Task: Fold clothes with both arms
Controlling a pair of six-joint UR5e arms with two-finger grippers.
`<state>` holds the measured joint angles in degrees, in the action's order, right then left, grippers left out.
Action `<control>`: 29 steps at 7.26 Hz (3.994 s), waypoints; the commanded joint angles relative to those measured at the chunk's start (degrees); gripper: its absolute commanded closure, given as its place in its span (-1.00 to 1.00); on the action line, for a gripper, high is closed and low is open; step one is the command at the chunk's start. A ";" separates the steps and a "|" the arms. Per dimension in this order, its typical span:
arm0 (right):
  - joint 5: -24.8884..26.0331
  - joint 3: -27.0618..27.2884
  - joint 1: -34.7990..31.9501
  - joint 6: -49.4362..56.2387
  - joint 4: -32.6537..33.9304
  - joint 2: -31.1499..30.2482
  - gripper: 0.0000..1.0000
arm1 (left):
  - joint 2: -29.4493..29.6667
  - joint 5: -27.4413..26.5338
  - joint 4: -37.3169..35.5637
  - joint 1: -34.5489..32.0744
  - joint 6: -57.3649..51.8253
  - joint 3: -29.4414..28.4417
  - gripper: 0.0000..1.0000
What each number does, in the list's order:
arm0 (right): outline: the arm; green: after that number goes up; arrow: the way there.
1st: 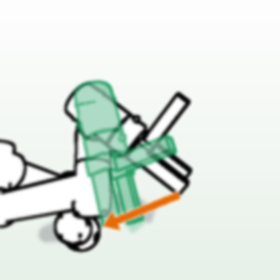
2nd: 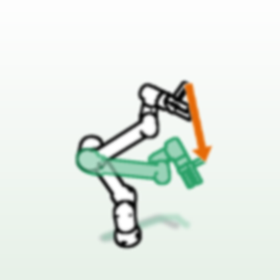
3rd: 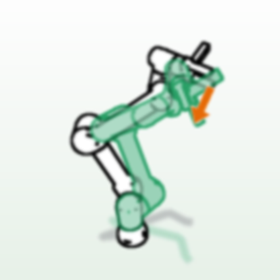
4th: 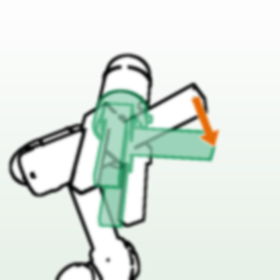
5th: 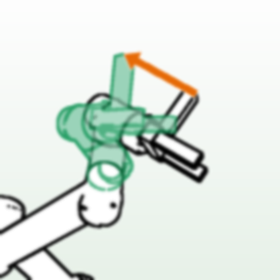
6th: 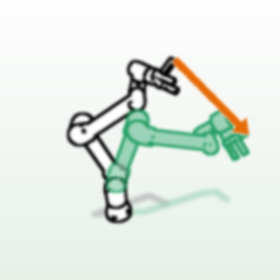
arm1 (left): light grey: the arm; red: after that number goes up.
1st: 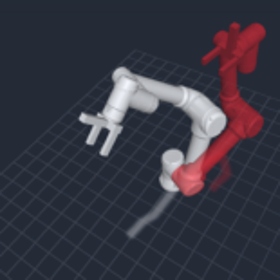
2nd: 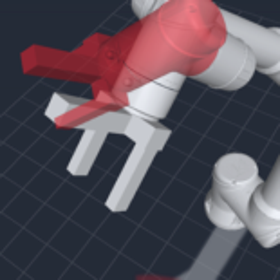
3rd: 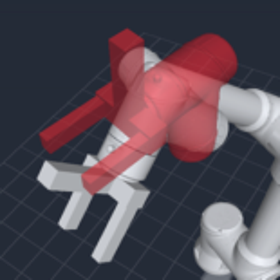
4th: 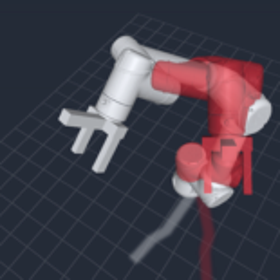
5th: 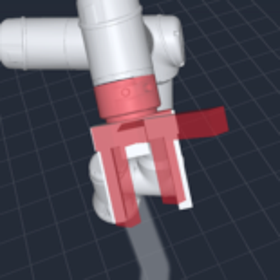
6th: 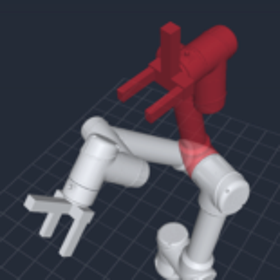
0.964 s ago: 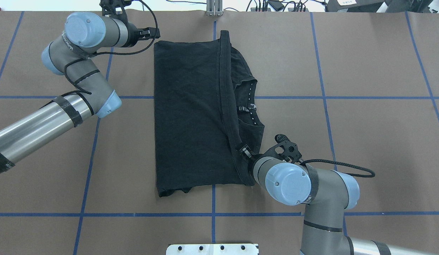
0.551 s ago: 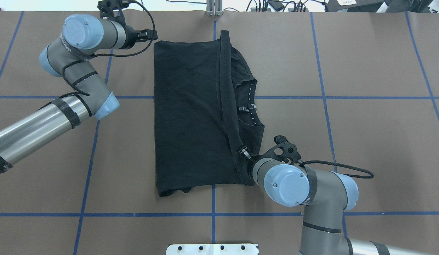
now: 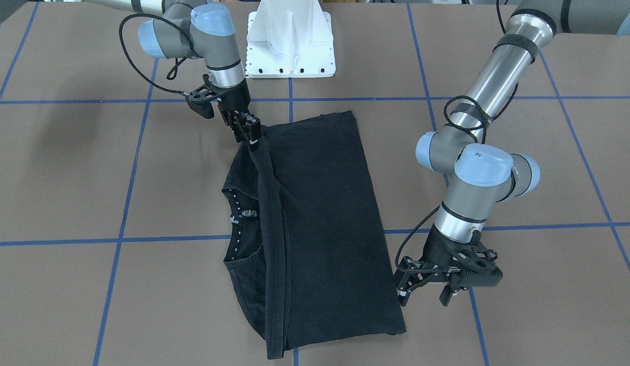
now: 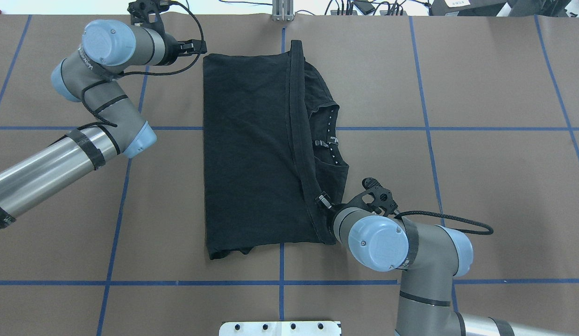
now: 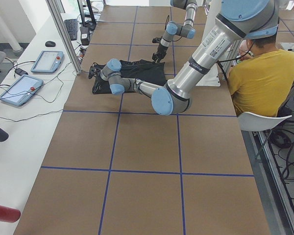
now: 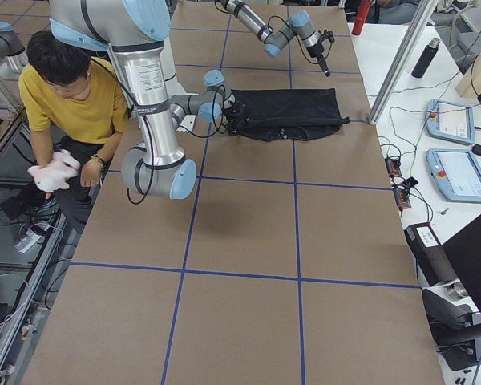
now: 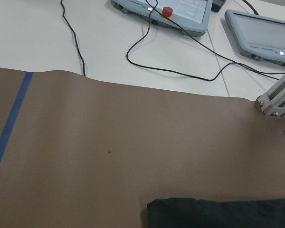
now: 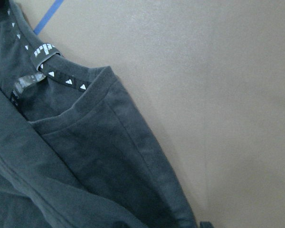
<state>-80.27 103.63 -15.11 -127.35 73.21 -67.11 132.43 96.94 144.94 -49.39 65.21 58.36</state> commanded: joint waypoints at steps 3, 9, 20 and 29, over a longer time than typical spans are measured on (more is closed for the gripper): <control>-0.32 0.35 -0.18 0.00 0.00 0.40 1.00 | -0.51 0.00 0.26 -0.09 -0.09 0.00 -0.97; -0.76 8.93 -0.36 0.00 8.23 -0.74 1.00 | -10.76 1.39 -0.09 0.43 5.83 14.54 -0.97; -3.13 14.41 1.14 0.00 9.58 -5.23 1.00 | -30.68 -15.56 -14.84 44.46 54.76 52.65 -0.58; -3.05 14.94 1.14 -0.09 9.58 -5.23 1.00 | -31.10 -15.47 -15.12 44.38 54.67 50.27 0.44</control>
<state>-83.32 118.56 -13.98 -127.42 82.79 -72.33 101.39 81.47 129.82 -4.95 119.88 108.69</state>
